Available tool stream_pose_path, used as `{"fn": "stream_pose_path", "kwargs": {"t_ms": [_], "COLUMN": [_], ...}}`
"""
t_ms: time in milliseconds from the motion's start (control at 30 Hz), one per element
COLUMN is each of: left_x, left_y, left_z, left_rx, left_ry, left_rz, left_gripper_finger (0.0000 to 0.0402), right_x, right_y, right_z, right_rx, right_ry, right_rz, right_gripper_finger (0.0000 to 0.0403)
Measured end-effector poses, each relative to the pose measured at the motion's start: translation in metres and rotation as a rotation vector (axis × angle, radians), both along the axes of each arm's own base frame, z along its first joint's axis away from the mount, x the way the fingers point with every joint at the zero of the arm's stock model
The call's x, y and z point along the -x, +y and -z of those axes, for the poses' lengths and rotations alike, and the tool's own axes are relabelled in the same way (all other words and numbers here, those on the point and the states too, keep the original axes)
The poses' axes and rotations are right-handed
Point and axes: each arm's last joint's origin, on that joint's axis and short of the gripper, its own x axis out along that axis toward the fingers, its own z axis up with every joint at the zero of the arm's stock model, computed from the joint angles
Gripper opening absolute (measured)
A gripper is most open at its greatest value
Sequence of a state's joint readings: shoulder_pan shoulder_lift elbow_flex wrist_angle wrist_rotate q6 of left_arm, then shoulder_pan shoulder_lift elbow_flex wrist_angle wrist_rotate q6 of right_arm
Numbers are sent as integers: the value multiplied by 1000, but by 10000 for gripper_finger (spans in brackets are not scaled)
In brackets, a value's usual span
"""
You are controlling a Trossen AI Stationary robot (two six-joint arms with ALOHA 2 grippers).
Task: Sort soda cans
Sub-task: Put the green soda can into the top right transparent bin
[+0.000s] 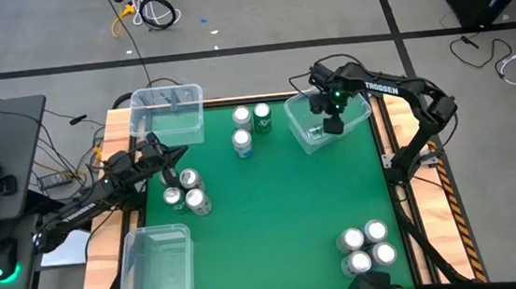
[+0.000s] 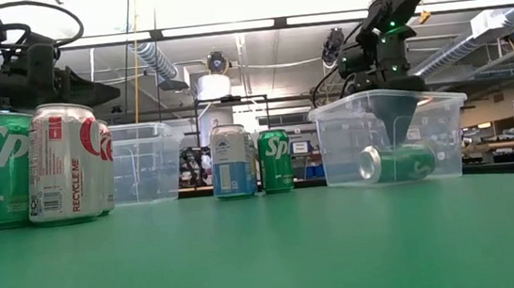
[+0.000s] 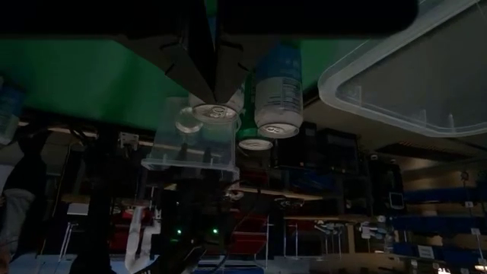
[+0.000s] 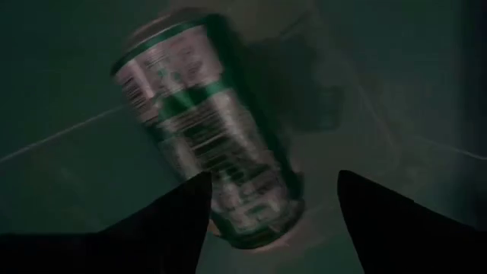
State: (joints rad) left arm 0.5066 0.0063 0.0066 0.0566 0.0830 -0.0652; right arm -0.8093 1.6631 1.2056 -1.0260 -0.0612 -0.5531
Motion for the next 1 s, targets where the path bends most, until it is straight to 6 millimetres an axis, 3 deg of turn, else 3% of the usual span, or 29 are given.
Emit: {"fn": "stream_pose_path", "kwargs": {"t_ms": [400,567,800,1000], "left_x": [0,0,0,0], "left_y": [0,0,0,0], "left_z": [0,0,0,0], "left_rx": [0,0,0,22], "left_ry": [-1,0,-4,-14], "left_rz": [0,0,0,1], "left_gripper_finger": [10,10,10,10], "right_x": [-9,-9,-11,-20], "right_y": [-7,-9,1,28], "right_z": [-33,-34,-33,-34], "right_rx": [2,-13,-98,-292], "right_ry": [-69,-82,-62,-62], "right_rz": [86,212,266,149], "right_gripper_finger": [250,179,20,23]}}
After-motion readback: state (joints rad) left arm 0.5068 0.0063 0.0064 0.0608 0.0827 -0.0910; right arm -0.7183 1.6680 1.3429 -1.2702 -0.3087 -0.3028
